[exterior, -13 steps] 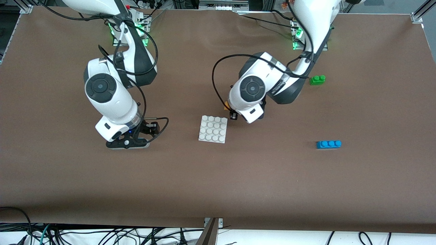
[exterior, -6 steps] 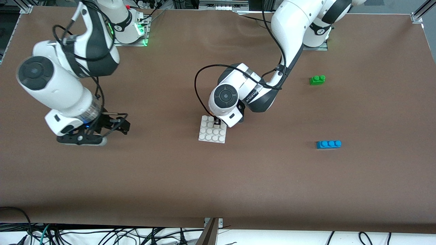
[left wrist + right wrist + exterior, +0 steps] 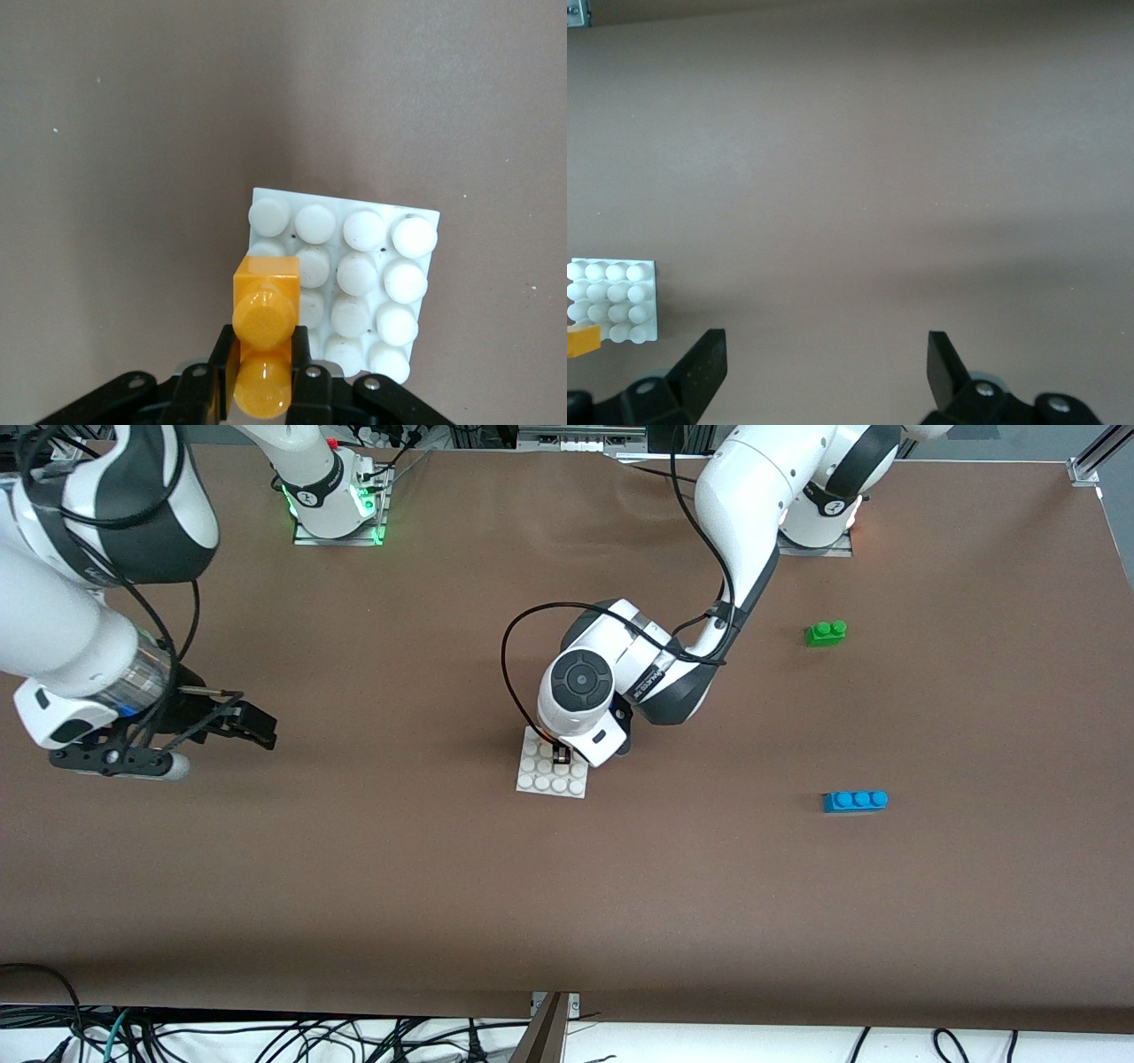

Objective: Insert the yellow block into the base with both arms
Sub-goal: 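Release the base and withdraw the right gripper while the left gripper aligns the brick, then press the yellow brick down onto the base studs with the left gripper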

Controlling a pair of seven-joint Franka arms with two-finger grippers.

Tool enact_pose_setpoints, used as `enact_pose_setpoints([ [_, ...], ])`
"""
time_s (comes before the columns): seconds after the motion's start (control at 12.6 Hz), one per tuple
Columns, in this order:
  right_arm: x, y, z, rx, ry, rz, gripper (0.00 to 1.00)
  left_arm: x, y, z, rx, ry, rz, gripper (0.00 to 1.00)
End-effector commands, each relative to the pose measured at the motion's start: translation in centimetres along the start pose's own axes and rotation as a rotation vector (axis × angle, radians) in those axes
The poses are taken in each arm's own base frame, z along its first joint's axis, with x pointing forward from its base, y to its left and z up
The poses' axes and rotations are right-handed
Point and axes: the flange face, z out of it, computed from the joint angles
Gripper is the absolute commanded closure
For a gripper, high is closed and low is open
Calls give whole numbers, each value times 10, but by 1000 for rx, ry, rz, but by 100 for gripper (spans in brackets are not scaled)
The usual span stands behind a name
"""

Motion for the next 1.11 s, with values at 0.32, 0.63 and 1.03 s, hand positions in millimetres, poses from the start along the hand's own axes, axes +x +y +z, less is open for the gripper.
enact_pose_setpoints([
  [0.32, -22, 49, -37, 13, 7, 54, 0, -18, -4, 20, -45, 10, -20, 100],
  [0.63, -29, 62, -65, 3, 62, 1, 0, -14, 1, 23, -58, 13, -24, 100],
  [1.03, -41, 67, -84, 2, 81, -1, 0, -9, 9, 26, -83, 13, -36, 100],
])
